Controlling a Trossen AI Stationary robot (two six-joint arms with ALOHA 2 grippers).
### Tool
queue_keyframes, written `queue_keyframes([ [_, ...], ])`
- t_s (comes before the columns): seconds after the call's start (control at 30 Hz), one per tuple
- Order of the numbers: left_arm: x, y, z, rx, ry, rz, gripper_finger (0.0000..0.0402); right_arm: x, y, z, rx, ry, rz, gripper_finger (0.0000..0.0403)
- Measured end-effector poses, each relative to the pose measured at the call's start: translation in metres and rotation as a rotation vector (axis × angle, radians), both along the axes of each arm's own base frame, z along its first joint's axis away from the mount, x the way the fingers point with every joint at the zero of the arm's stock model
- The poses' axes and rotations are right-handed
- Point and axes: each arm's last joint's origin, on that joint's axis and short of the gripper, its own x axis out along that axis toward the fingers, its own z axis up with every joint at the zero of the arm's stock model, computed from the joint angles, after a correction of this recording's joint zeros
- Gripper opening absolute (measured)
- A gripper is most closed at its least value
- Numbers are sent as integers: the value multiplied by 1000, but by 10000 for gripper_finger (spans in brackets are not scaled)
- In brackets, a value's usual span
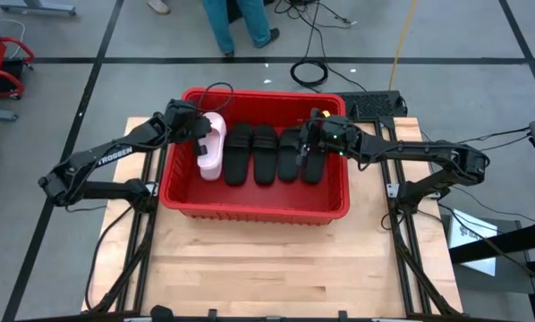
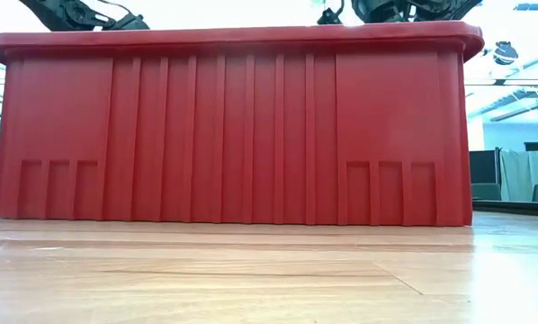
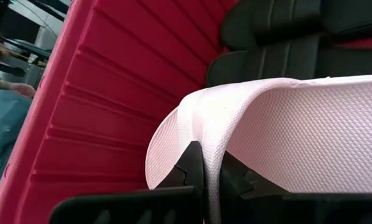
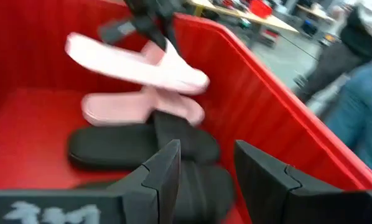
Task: Pick and place slides into bin
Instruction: Put the pink slide into the red bin
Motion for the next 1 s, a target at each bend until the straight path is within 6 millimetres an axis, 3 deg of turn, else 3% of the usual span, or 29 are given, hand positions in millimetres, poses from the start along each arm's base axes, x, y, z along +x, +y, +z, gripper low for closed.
queue_keyframes([
  [0.1, -3, 2, -7, 10, 0, 9, 10, 1, -1, 0, 16, -15, 69, 139],
  [0.47, -15, 8, -23, 21, 24, 28, 14, 3, -2, 0, 8, -33, 70, 139],
  [0.77, -12, 13, -30, 48, 80, -14, 3, 3, -2, 1, 5, -39, 70, 139],
  [1.0, -9, 14, -32, 104, 141, -13, 17, 3, -4, 1, 3, -39, 64, 139],
])
